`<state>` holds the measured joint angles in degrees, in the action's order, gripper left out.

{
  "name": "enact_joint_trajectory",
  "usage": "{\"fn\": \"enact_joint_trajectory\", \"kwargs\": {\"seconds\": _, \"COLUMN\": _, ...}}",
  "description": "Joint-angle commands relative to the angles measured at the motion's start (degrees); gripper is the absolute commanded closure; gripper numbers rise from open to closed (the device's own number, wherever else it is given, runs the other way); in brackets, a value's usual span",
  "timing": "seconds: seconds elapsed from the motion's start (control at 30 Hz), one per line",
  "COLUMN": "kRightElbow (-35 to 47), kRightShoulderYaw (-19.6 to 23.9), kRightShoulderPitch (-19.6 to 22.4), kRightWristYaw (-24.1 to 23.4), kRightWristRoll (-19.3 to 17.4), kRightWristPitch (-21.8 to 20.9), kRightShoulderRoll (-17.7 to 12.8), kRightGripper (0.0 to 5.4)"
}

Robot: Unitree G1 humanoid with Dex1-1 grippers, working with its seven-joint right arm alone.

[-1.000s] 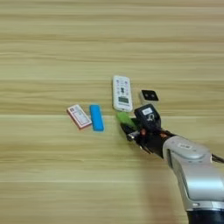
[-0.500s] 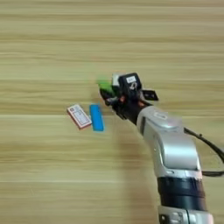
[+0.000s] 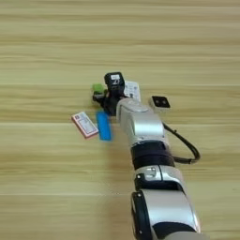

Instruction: Move the objects on the table

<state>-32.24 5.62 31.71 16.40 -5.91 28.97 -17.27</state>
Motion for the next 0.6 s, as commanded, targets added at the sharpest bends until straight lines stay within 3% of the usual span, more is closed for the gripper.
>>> {"fn": "enact_joint_trajectory", "kwargs": {"seconds": 0.03, "kRightElbow": -4.8, "kRightShoulderYaw": -0.3, "kRightShoulderPitch": 8.0, "kRightWristYaw": -1.5, "kRightWristRoll": 1.8, "kRightWristPitch": -6.0, "kRightShoulderRoll": -0.9, "kRightGripper": 4.01}}
{"fn": "enact_joint_trajectory", "kwargs": {"seconds": 0.3, "kRightElbow": -14.0, "kRightShoulderYaw": 0.0, "kRightShoulderPitch": 10.9, "kRightWristYaw": -2.3, "kRightWristRoll": 2.7, "kRightWristPitch": -10.3, "kRightShoulderRoll": -0.5, "kRightGripper": 4.01}}
{"fn": "enact_joint_trajectory", "kwargs": {"seconds": 0.37, "kRightElbow": -14.3, "kRightShoulderYaw": 0.0, "kRightShoulderPitch": 10.8, "kRightWristYaw": -2.1, "kRightWristRoll": 2.8, "kRightWristPitch": -10.7, "kRightShoulderRoll": -0.6, "kRightGripper": 3.56}}
{"fn": "enact_joint_trajectory", "kwargs": {"seconds": 0.5, "kRightElbow": -10.5, "kRightShoulderYaw": 0.0, "kRightShoulderPitch": 9.3, "kRightWristYaw": -1.5, "kRightWristRoll": 2.5, "kRightWristPitch": -10.3, "kRightShoulderRoll": -0.8, "kRightGripper": 3.11}}
{"fn": "enact_joint_trajectory", "kwargs": {"seconds": 0.6, "kRightElbow": -2.9, "kRightShoulderYaw": 0.0, "kRightShoulderPitch": 6.6, "kRightWristYaw": -1.2, "kRightWristRoll": 1.9, "kRightWristPitch": -8.2, "kRightShoulderRoll": -0.9, "kRightGripper": 2.73}}
